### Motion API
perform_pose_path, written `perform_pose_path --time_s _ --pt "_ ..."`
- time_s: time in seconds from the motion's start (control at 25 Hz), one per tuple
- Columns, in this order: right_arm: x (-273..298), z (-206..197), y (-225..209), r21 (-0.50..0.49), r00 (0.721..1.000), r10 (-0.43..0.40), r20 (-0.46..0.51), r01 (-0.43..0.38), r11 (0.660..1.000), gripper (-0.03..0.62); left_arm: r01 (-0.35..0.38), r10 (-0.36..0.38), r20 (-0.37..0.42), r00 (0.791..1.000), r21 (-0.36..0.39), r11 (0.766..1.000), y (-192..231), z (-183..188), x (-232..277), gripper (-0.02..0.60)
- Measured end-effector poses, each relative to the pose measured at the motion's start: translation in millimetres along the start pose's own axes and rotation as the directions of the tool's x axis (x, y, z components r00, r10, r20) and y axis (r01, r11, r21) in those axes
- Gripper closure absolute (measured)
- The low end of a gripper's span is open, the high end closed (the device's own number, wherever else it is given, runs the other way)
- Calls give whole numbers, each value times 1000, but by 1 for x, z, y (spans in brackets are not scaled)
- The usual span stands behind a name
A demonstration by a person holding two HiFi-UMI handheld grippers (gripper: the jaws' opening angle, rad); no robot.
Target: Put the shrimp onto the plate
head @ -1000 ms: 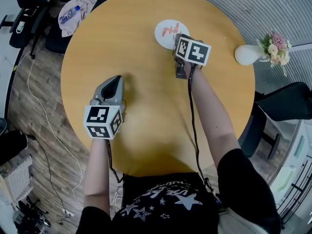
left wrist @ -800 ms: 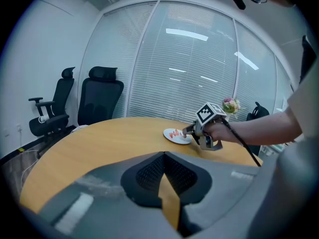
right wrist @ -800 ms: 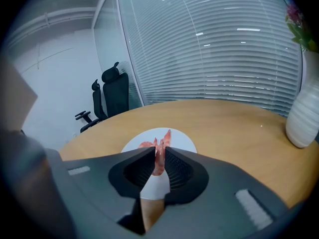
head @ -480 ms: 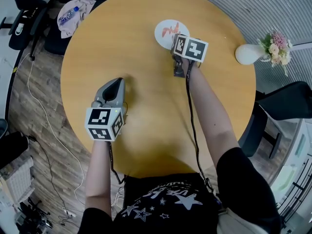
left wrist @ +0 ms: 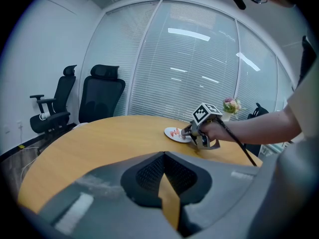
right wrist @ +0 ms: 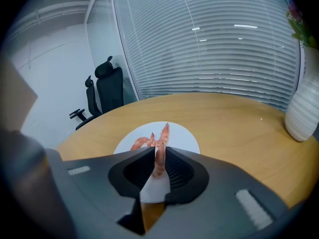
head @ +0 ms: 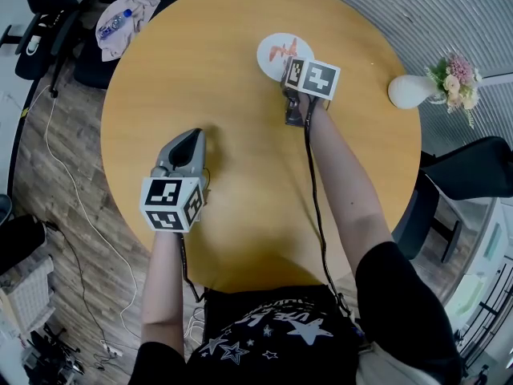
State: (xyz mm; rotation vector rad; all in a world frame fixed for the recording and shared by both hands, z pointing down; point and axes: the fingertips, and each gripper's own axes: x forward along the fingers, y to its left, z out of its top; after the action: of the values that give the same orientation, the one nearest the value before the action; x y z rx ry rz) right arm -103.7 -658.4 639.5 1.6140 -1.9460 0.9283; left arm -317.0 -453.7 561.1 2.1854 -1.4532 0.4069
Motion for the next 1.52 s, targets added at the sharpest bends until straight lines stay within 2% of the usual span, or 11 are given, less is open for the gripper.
perform_pose_path --time_s 0.16,0.84,1.52 --pt "3 -3 -1 22 1000 13 -12 -12 1000 499 -3 3 3 1000 -4 1000 1 0 -1 580" --pt "-38 5 4 65 997 71 30 -73 995 499 -19 19 18 1000 1 1000 -19 11 -23 580" --pt "-134 33 34 -19 972 208 109 -207 978 507 -83 80 120 990 22 996 -72 44 -87 580"
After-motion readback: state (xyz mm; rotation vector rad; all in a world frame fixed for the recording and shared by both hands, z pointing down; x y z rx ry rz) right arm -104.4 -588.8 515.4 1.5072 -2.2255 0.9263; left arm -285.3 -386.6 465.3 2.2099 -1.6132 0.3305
